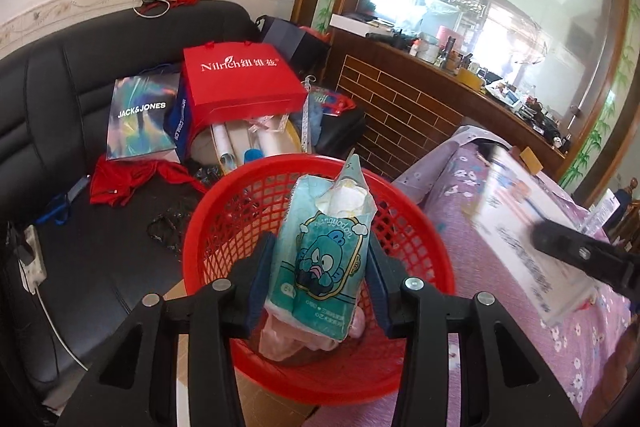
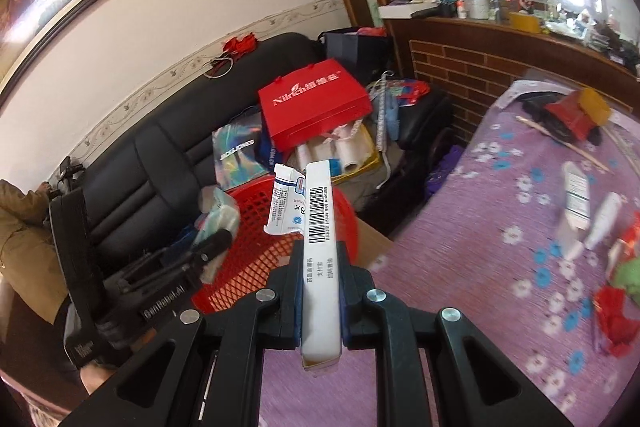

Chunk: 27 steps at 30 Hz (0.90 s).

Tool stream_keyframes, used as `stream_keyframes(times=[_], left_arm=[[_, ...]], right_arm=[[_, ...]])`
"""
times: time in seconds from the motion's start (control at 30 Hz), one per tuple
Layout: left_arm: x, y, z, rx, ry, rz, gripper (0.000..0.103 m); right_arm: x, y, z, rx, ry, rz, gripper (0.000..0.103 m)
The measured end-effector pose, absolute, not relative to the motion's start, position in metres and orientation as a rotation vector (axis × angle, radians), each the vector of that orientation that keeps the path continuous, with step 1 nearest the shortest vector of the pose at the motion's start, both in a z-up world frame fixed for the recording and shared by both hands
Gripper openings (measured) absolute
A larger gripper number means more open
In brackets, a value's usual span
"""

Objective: Collect trash
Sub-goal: 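Open both tools to drop the box and pack into the wastebasket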

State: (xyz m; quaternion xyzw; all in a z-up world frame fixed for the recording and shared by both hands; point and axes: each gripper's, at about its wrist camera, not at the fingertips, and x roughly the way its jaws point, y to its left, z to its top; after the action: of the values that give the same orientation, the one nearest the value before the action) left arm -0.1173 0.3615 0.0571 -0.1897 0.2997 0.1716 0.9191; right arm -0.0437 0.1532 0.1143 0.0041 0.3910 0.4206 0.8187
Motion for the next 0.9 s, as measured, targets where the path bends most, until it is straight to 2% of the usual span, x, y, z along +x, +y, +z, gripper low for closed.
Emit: stream_keyframes(times=[0.03,0.1,0.13,0.2,0.37,0.5,0.57,0.9], left_arm=[[-0.115,0.364,0.056,-0.390,0.619,0.353,0.046],[-0.114,0.369,0.054,-0.401,0.619,0.359,0.059],[-0.114,0.370,0.053,-0.406,0.616,0.361,0.060],[-0.114,0.372,0.053,-0.396,0.617,0.368,0.060],[-0.117,0.360,0.053,-0.378,0.622,0.357,0.061],[-0.114,0.328,0.059,-0.336,0.618,0.308,0.065],[-0.111,0.308,0.061,-0.300,0.620,0.282,0.067],[-0.097,0.231,0.063,-0.169,0.672,0.165,0.067]], right_arm=[[-0.037,0.166,0.110,0.014,0.851,0.896,0.015],[-0.026,0.181,0.103,0.033,0.883,0.906,0.016],[-0.021,0.190,0.099,0.038,0.897,0.913,0.028],[-0.011,0.199,0.088,0.041,0.934,0.904,0.038],[-0.012,0.178,0.088,0.043,0.906,0.891,0.041],[-0.011,0.144,0.092,0.044,0.886,0.852,0.055],[-0.012,0.128,0.091,0.042,0.893,0.837,0.056],[-0.024,0.040,0.096,0.075,0.857,0.743,0.056]])
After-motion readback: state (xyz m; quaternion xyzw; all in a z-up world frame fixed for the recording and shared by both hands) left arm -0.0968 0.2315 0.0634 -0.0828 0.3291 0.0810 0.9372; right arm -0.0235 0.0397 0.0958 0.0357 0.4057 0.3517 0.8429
